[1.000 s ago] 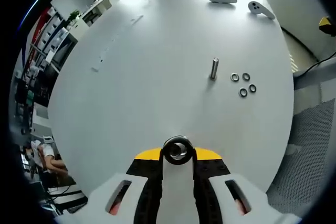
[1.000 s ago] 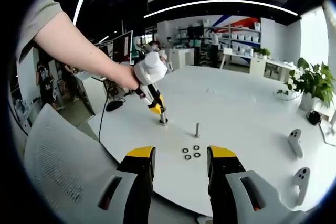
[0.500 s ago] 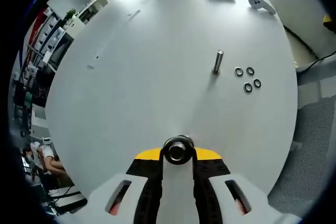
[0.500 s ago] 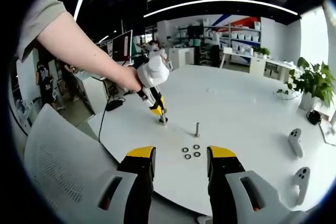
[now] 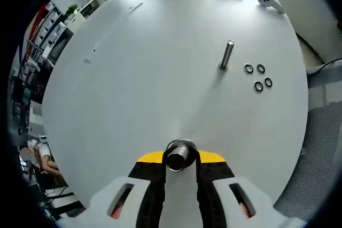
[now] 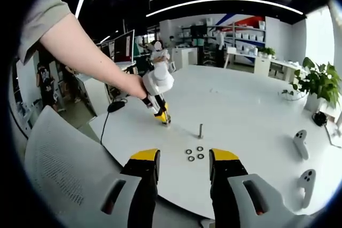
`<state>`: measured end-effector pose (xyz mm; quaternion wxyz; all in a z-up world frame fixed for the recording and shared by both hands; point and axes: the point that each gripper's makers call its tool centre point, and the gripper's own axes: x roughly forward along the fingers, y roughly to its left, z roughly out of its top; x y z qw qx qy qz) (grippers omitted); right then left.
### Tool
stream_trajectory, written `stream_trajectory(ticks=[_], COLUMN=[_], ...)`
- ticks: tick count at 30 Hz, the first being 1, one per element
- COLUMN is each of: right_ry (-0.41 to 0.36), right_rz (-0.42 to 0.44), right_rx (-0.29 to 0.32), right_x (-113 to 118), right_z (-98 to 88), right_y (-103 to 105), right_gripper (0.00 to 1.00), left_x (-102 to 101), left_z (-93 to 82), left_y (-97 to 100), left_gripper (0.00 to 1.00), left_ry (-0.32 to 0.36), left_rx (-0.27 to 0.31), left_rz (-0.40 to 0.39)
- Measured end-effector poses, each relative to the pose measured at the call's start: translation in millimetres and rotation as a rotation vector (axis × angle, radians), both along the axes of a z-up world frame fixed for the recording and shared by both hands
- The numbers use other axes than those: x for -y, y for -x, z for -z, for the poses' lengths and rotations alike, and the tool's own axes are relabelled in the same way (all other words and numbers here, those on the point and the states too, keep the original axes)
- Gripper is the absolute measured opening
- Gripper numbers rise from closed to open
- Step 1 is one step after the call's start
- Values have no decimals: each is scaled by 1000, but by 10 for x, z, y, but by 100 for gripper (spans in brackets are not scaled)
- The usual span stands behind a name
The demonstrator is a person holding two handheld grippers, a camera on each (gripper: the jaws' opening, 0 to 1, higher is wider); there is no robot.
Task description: Place the washer onto the threaded stud by aligning its center hole with the stud, sliding it down to the base, and recovering from edge contact or off-axis alignment until the washer reaches the visible bottom stop.
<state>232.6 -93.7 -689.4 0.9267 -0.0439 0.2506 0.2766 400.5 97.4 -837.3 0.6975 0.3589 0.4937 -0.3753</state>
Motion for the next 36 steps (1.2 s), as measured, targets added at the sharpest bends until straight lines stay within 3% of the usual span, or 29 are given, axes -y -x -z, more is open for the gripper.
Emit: stream_trajectory(ticks=[22,23,25,31,36], right_ry=[-7,-7,-4,1,4], right_rz=[-2,-2,-2,0,-8], right_rx=[-6,-6,-7,-6,-15], right_x=[-15,-17,-14,-7,-21], right_z=[4,3,9,12,29], right_y=[8,11,12,8,16], right_gripper=[40,40,40,40,40], left_x=[2,-22,-18,35,-21], left_z=[145,171,159,84,5], left_y=[-9,6,-51,31,52], left_gripper=[21,21,26,29,28], left_ry=[9,-14,-36,48,62], left_rx=[-16,-26,37,18,41], left_rz=[-26,-30,40,-57,-59])
